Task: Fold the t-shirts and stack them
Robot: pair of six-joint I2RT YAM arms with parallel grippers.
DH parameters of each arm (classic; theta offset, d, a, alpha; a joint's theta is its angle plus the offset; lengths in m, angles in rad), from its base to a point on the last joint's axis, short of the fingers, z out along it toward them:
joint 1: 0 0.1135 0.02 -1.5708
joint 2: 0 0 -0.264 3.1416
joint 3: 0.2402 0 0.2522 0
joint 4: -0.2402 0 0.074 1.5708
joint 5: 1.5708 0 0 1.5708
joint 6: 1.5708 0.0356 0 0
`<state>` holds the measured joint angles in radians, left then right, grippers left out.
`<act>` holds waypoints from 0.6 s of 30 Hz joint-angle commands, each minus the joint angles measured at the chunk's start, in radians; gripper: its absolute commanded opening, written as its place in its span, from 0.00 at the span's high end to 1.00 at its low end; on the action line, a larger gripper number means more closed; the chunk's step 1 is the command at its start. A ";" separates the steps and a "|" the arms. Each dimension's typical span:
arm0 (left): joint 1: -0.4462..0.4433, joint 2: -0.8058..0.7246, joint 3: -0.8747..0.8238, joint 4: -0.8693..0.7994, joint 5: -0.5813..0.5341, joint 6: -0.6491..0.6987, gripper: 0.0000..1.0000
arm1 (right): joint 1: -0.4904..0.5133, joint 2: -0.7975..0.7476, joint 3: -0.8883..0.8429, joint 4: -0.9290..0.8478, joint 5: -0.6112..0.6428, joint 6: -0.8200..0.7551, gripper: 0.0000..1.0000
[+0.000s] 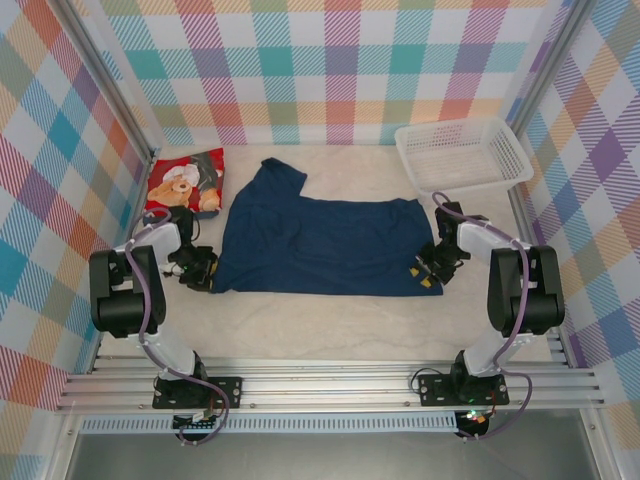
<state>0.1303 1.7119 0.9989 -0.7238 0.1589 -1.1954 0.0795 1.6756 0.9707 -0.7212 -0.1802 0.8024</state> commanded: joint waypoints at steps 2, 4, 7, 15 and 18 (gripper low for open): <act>-0.028 0.075 -0.017 0.016 -0.056 0.016 0.69 | -0.004 0.041 0.015 -0.003 0.015 -0.014 0.71; -0.029 0.077 -0.011 0.003 -0.082 0.023 0.86 | -0.003 0.053 0.019 -0.007 0.025 -0.010 0.71; -0.028 0.043 0.005 -0.038 -0.158 0.046 1.00 | -0.003 0.076 0.017 -0.015 0.046 0.000 0.73; -0.009 0.016 0.107 -0.171 -0.300 0.163 1.00 | -0.009 0.166 0.083 -0.120 0.138 0.006 1.00; 0.002 0.017 0.116 -0.166 -0.307 0.189 1.00 | -0.011 0.172 0.098 -0.150 0.148 0.006 1.00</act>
<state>0.1120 1.7260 1.0870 -0.8280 -0.0692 -1.0557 0.0780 1.7992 1.0805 -0.8379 -0.1474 0.8051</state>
